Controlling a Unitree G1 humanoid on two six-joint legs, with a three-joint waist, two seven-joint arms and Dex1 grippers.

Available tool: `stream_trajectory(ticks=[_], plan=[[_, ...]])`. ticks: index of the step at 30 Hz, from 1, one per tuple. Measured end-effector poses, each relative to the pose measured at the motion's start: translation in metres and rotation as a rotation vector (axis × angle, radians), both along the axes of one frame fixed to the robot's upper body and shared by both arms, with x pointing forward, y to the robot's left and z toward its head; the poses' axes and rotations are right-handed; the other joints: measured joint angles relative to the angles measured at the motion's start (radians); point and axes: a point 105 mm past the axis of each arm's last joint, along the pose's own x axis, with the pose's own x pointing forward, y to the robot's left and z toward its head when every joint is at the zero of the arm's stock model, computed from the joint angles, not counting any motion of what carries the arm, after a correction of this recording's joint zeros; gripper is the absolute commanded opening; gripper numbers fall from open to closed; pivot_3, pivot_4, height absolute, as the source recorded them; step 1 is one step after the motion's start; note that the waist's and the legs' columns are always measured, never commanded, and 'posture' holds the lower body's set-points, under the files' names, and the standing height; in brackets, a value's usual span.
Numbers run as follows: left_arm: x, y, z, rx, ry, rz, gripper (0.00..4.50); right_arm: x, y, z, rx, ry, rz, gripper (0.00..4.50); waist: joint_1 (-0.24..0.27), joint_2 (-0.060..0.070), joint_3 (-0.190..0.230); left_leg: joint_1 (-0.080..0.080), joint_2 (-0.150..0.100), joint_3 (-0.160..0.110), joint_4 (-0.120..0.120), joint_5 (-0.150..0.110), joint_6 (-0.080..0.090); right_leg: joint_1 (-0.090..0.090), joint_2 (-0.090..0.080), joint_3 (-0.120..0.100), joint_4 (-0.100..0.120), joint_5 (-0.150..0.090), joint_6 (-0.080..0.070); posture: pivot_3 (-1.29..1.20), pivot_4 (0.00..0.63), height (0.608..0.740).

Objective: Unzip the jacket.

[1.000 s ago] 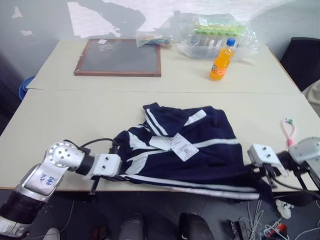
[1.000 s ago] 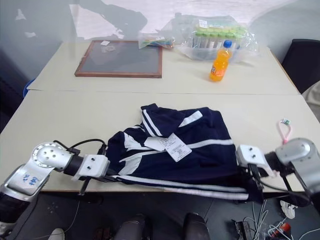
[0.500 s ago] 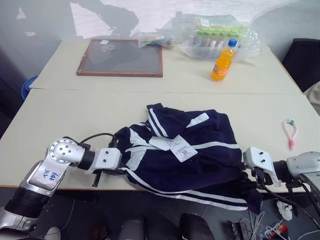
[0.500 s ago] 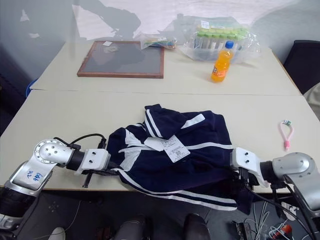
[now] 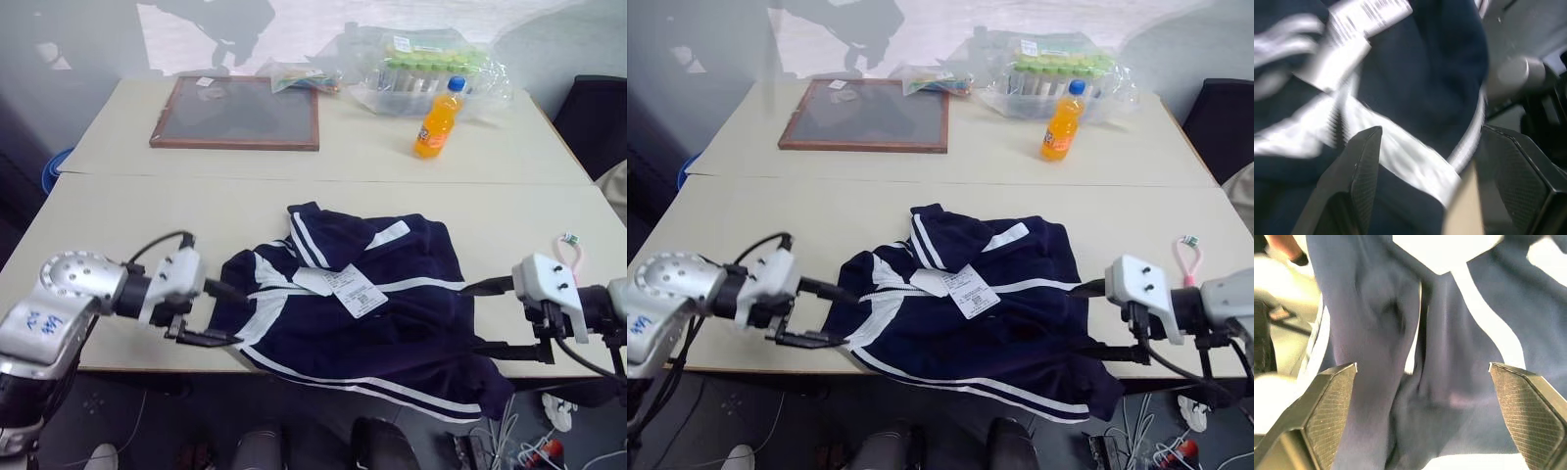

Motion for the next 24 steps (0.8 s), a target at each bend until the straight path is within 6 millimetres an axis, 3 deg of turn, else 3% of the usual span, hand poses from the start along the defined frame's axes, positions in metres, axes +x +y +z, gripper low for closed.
stream_trajectory(ticks=[2,5,11,18,24], plan=[[0.01,-0.003,0.008,-0.014,-0.035,0.006,3.39,0.0,0.012,0.014,0.054,-0.002,0.033,4.5,0.0,0.0,0.0,0.0,0.0,0.0,0.0,0.0,0.0,0.0,0.0,0.0,0.0,0.0,0.0,0.0,0.15,0.74],[0.023,-0.011,-0.001,-0.018,-0.031,-0.004,3.45,0.008,0.033,0.023,0.111,-0.024,0.06,3.91,-0.002,-0.001,0.0,0.0,-0.001,0.004,0.0,0.0,0.0,0.0,0.0,-0.001,0.0,0.0,0.0,0.0,0.15,0.74],[0.036,-0.019,-0.026,0.051,-0.042,-0.043,3.45,0.033,0.08,-0.004,0.135,-0.008,0.096,1.94,-0.007,-0.002,0.0,-0.003,0.0,0.009,0.0,0.0,-0.001,-0.004,0.001,0.0,0.001,0.0,0.0,0.0,0.15,0.74],[0.052,-0.016,-0.038,0.077,-0.076,-0.019,3.45,0.04,0.114,-0.017,0.121,-0.086,0.143,1.94,-0.001,-0.002,0.0,-0.004,-0.001,0.009,0.0,0.0,0.0,-0.005,0.0,-0.001,0.001,0.0,0.0,0.0,0.15,0.74],[0.056,-0.028,-0.047,0.068,-0.062,-0.042,3.45,0.039,0.138,-0.032,0.095,-0.131,0.184,1.94,-0.003,-0.002,0.0,-0.004,-0.001,0.009,0.0,0.0,-0.001,-0.005,0.0,-0.001,0.001,0.0,0.0,0.0,0.15,0.74]])
